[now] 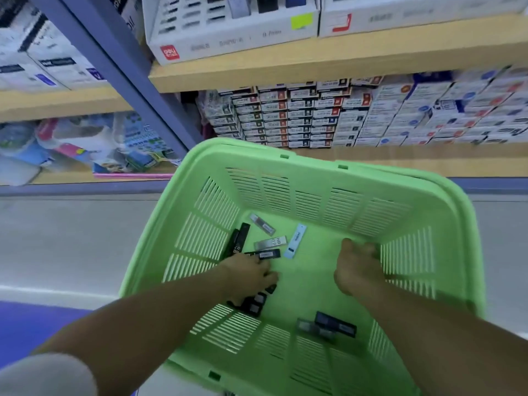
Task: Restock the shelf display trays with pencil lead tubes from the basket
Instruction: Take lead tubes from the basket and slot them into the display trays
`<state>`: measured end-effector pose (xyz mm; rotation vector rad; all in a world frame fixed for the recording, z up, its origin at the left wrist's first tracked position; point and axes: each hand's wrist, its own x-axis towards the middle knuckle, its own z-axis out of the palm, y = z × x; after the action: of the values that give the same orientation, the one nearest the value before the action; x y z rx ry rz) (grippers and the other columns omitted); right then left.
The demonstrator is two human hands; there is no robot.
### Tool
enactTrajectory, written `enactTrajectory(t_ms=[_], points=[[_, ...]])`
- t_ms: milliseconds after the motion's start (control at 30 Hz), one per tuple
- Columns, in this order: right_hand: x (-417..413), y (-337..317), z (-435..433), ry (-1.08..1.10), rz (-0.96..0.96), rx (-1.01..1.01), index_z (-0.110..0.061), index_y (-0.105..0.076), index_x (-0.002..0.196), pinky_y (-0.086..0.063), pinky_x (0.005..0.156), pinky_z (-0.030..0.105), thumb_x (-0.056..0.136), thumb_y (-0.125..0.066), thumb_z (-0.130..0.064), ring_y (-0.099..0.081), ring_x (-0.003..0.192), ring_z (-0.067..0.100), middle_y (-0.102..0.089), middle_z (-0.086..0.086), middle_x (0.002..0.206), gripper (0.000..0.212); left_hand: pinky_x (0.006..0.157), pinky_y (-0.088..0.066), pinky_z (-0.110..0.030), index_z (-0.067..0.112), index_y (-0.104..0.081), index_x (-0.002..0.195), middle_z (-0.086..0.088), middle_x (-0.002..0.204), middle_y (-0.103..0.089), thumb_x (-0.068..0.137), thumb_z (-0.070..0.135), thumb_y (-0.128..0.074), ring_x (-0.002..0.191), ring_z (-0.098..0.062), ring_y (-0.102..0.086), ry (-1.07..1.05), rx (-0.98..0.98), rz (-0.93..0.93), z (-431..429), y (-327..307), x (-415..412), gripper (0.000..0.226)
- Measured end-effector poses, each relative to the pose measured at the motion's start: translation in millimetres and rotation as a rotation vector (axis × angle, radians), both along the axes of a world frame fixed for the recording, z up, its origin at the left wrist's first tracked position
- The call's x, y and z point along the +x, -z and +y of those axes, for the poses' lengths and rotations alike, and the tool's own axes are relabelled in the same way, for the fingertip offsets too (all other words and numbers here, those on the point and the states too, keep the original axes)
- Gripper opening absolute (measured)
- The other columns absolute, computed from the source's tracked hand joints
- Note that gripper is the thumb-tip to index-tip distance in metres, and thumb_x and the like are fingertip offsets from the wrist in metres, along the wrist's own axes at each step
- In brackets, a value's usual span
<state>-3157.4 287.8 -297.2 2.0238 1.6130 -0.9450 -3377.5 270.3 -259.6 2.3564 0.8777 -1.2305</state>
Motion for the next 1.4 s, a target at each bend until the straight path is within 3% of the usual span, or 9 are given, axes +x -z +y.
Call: enactTrajectory(t_ms=[100,300,533,833,933,1000,1133,1233,1400], points=[[-9,9,3,0.096,0.095,0.169,-0.012,-0.044,0.129,-0.048,0.086,0.038,0.095,-0.043,-0.013,-0.053,0.101,0.034,-0.042,0.021,0.130,0.034,0.072,-0.048,-0.044,0.010,-0.022,0.142,-0.021,0.133,-0.042,0.077,0.021,-0.075,0.113,-0.038,-0.049,-0.021,0.110,0.031,3,14,-9,0.084],[-44,7,4,-0.242,0.261,0.333,-0.016,-0.037,0.138,-0.045,0.084,0.035,0.080,-0.052,0.011,-0.049,0.107,0.028,-0.047,0.011,0.120,0.066,0.083,-0.050,-0.044,0.011,-0.026,0.141,-0.013,0.136,-0.038,0.082,0.049,-0.066,0.122,-0.032,-0.041,-0.248,0.159,-0.060,4,23,-12,0.081],[-50,11,23,-0.735,0.268,0.372,-0.013,-0.031,0.149,-0.043,0.100,0.040,0.083,-0.046,0.012,-0.037,0.127,0.030,-0.031,0.011,0.145,0.072,0.075,-0.046,-0.039,0.010,-0.031,0.133,-0.016,0.123,-0.046,0.081,0.022,-0.071,0.103,-0.033,-0.055,-0.326,0.105,-0.071,4,28,-7,0.067],[-42,8,31,-0.733,0.107,0.221,-0.010,-0.055,0.105,-0.040,0.073,0.030,0.092,-0.052,-0.007,-0.057,0.092,0.028,-0.057,0.012,0.101,0.013,0.072,-0.043,-0.033,0.011,-0.028,0.138,-0.015,0.115,-0.053,0.077,0.028,-0.073,0.098,-0.030,-0.057,-0.562,0.255,-0.195,33,14,-10,0.078],[-34,7,25,-0.631,0.183,0.187,-0.013,-0.045,0.089,-0.033,0.065,0.029,0.090,-0.053,-0.018,-0.046,0.078,0.025,-0.046,0.005,0.083,0.009,0.089,-0.046,-0.040,0.011,-0.026,0.142,-0.016,0.135,-0.043,0.081,0.031,-0.072,0.114,-0.032,-0.051,-0.595,0.288,-0.190,41,22,-7,0.078],[-36,7,18,-0.597,0.252,0.229,-0.013,-0.046,0.097,-0.031,0.065,0.030,0.093,-0.050,-0.020,-0.046,0.080,0.025,-0.045,0.006,0.091,0.009,0.094,-0.044,-0.041,0.010,-0.025,0.141,-0.017,0.136,-0.043,0.083,0.034,-0.071,0.118,-0.033,-0.049,-0.621,0.291,-0.182,41,29,-4,0.078],[-54,0,1,-0.768,0.353,0.219,-0.012,-0.045,0.128,-0.035,0.065,0.032,0.100,-0.047,-0.017,-0.054,0.079,0.027,-0.049,0.010,0.110,0.029,0.080,-0.047,-0.037,0.009,-0.029,0.136,-0.017,0.114,-0.062,0.083,0.029,-0.071,0.099,-0.032,-0.061,-0.721,0.250,-0.288,38,33,-9,0.070],[-64,0,-11,-0.939,0.325,0.156,-0.010,-0.050,0.124,-0.039,0.068,0.035,0.098,-0.054,-0.029,-0.060,0.093,0.033,-0.046,0.012,0.119,0.033,0.075,-0.048,-0.035,0.008,-0.033,0.136,-0.014,0.107,-0.063,0.085,0.026,-0.067,0.092,-0.030,-0.062,-0.727,0.257,-0.289,32,36,-10,0.063],[-69,-1,-16,-0.926,0.241,0.179,-0.007,-0.053,0.117,-0.035,0.065,0.033,0.091,-0.051,-0.006,-0.061,0.095,0.032,-0.055,0.013,0.115,0.025,0.062,-0.047,-0.032,0.007,-0.039,0.122,-0.011,0.094,-0.064,0.080,0.020,-0.067,0.080,-0.028,-0.062,-0.837,0.302,-0.335,37,34,-4,0.052]])
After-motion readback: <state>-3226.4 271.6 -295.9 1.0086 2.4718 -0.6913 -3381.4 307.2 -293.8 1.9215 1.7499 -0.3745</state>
